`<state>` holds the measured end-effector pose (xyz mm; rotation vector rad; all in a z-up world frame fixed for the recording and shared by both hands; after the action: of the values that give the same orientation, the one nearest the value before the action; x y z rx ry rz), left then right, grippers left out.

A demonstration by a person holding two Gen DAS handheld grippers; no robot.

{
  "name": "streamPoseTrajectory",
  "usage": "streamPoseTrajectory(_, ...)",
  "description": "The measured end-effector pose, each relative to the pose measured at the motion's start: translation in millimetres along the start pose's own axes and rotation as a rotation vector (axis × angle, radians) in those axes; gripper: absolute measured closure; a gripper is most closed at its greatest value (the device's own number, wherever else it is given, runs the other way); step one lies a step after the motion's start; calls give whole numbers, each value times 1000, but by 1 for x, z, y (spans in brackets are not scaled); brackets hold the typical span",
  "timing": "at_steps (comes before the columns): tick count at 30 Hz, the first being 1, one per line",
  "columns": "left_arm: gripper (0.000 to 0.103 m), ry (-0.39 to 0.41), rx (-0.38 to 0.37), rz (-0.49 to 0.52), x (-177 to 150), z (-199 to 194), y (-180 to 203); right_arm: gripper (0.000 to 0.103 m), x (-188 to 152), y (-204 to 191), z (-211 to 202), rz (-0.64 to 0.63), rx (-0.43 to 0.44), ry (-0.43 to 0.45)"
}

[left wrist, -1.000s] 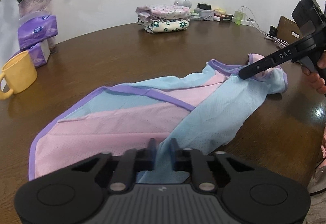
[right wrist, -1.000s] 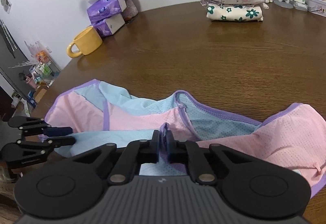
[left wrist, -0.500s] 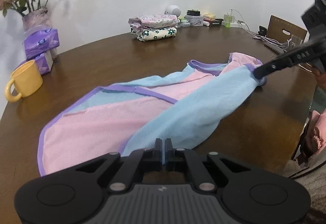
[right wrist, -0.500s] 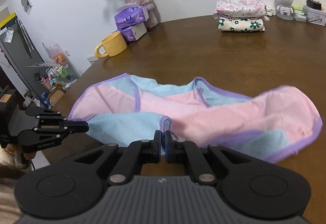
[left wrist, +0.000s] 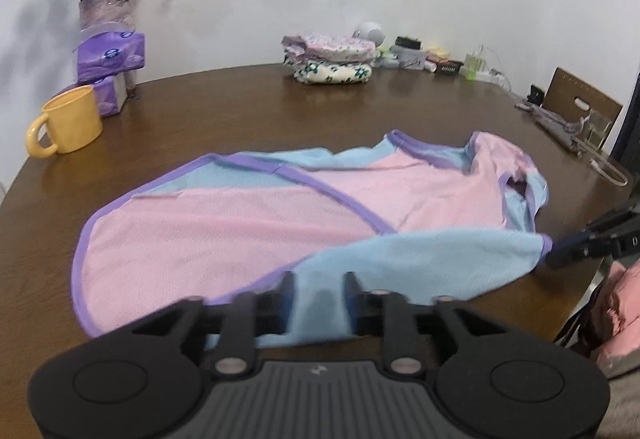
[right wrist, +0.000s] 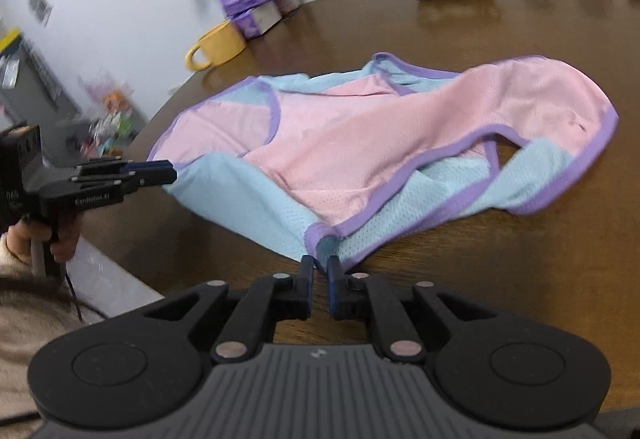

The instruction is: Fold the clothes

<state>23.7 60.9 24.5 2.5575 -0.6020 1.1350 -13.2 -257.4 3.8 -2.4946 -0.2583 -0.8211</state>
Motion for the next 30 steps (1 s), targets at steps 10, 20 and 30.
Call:
streamPoseTrajectory(10, 54, -94, -69, 153, 19, 34, -9, 57, 9, -8, 7, 8, -28, 43)
streamPoseTrajectory(20, 66, -144, -210, 197, 21, 46, -19, 83, 17, -12, 21, 28, -52, 16)
streamPoseTrajectory(30, 101, -157, -256, 299, 11, 36, -8, 95, 12, -22, 16, -9, -63, -15)
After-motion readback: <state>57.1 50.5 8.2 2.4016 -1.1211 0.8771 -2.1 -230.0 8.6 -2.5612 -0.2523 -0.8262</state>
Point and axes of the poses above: each gripper's, at about its wrist camera, not at the fingertips, and z roughly the way its jaws point, y to its right, x to its top, the point moved 3 cm from there along z, roughly the way its jaws point, and after that the axes turned 1 degree about -x, right-handed, at the moved point
